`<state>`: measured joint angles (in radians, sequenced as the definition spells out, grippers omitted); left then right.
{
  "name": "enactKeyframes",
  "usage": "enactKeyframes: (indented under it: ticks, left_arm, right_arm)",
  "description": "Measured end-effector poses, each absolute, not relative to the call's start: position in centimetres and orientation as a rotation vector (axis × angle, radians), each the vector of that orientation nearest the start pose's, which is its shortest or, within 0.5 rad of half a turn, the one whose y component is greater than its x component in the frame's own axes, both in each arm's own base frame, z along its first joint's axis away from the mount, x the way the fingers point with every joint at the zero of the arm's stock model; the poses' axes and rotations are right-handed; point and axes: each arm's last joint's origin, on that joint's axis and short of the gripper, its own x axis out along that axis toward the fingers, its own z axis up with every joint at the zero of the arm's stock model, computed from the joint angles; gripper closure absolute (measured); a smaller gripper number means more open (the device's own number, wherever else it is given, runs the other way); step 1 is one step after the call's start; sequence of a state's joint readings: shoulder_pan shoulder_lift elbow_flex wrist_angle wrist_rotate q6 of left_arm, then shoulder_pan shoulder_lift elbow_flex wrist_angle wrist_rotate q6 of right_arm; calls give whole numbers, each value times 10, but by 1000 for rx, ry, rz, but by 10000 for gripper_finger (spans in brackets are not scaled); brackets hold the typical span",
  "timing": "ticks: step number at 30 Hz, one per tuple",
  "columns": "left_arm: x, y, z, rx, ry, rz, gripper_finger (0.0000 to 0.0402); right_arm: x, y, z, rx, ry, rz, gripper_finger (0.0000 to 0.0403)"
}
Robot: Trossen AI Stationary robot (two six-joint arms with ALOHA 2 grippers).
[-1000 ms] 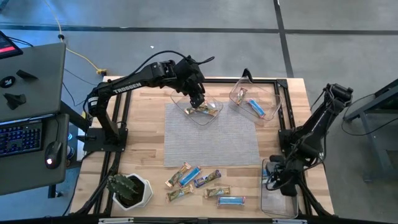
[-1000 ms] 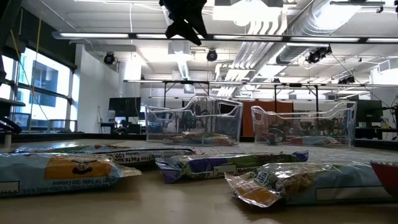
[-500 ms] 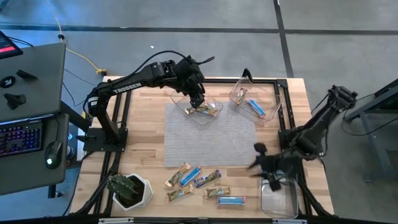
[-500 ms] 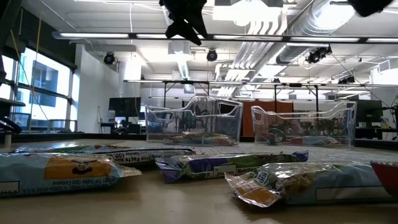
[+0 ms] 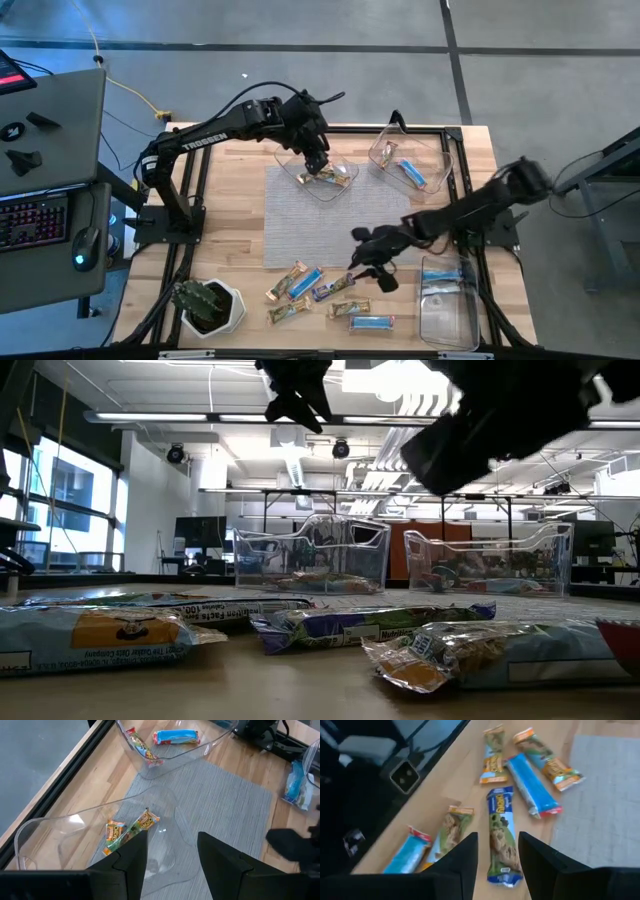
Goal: Pick and place Granola Bars by type
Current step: Put the blue granola into the bottom right transparent bin
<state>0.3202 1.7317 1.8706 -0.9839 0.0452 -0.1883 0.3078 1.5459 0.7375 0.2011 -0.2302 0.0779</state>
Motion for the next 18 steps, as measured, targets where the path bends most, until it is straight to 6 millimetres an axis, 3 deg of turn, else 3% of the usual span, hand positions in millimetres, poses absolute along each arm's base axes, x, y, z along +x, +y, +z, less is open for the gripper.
enactKeyframes:
  ticks: [9, 18]
  left_arm:
    - [339, 111, 381, -339, 867, 340, 234]
    - [338, 111, 381, -341, 875, 340, 234]
  right_arm:
    - [317, 99, 133, -5, 550, 531, 278]
    - [327, 102, 149, -23, 302, 524, 279]
